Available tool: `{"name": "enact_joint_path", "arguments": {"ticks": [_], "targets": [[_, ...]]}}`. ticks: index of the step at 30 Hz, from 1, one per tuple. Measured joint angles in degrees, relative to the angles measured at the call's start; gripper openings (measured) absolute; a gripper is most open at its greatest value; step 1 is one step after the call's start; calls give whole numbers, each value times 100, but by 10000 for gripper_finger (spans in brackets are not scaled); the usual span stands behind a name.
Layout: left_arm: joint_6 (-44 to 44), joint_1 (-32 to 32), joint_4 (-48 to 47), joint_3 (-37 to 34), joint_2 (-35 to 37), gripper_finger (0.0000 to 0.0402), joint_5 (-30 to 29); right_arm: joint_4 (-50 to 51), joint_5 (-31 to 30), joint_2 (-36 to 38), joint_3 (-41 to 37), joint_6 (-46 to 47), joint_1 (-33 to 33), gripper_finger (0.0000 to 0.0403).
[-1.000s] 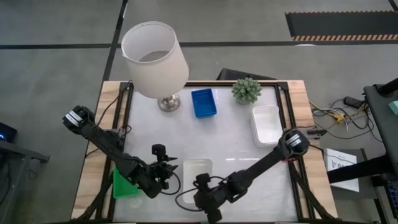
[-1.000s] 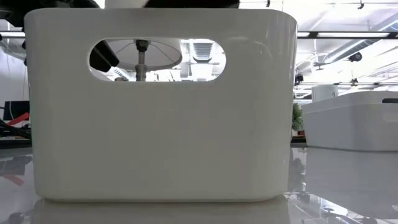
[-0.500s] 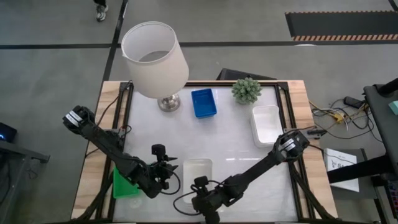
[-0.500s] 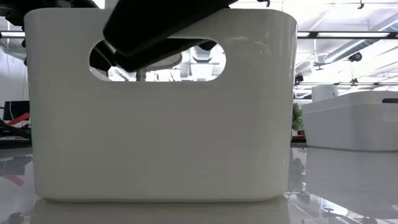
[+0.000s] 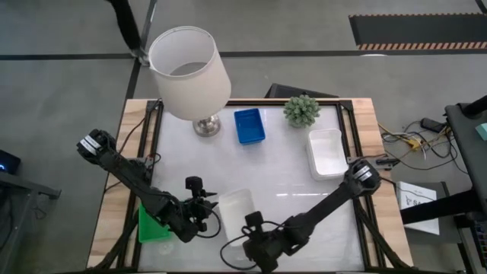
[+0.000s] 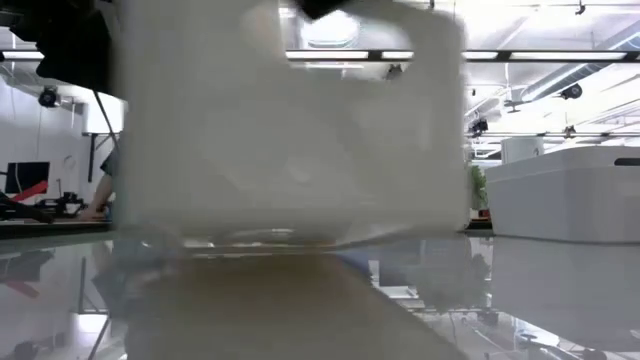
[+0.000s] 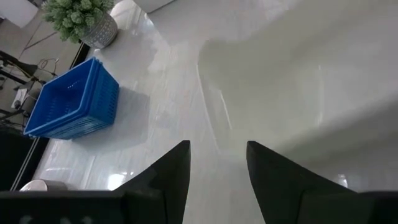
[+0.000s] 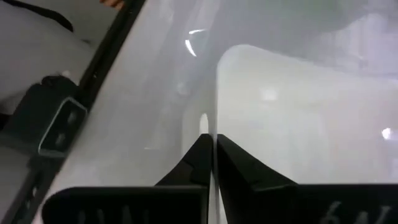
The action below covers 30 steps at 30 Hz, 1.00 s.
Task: Stack baskets by color
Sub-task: Stack the bottom white bin on the stacked white bins
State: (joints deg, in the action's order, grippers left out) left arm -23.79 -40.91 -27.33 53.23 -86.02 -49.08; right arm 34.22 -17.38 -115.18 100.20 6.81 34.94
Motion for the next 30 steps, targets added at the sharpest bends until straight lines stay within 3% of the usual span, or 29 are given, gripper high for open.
{"name": "enact_joint_path", "arguments": {"ticks": [11,18,24,30], "targets": [[2,0,139,0,0,141,-1,833,-721,526,-4,262,213,9],[2,0,155,2,0,141,-2,2427,-1417,927,-11,763,378,9],[7,0,184,4,0,141,-2,3963,-1815,1644,-52,1310,392,9],[11,0,287,7,0,141,-2,4177,-1895,2937,-910,1146,312,9]]}}
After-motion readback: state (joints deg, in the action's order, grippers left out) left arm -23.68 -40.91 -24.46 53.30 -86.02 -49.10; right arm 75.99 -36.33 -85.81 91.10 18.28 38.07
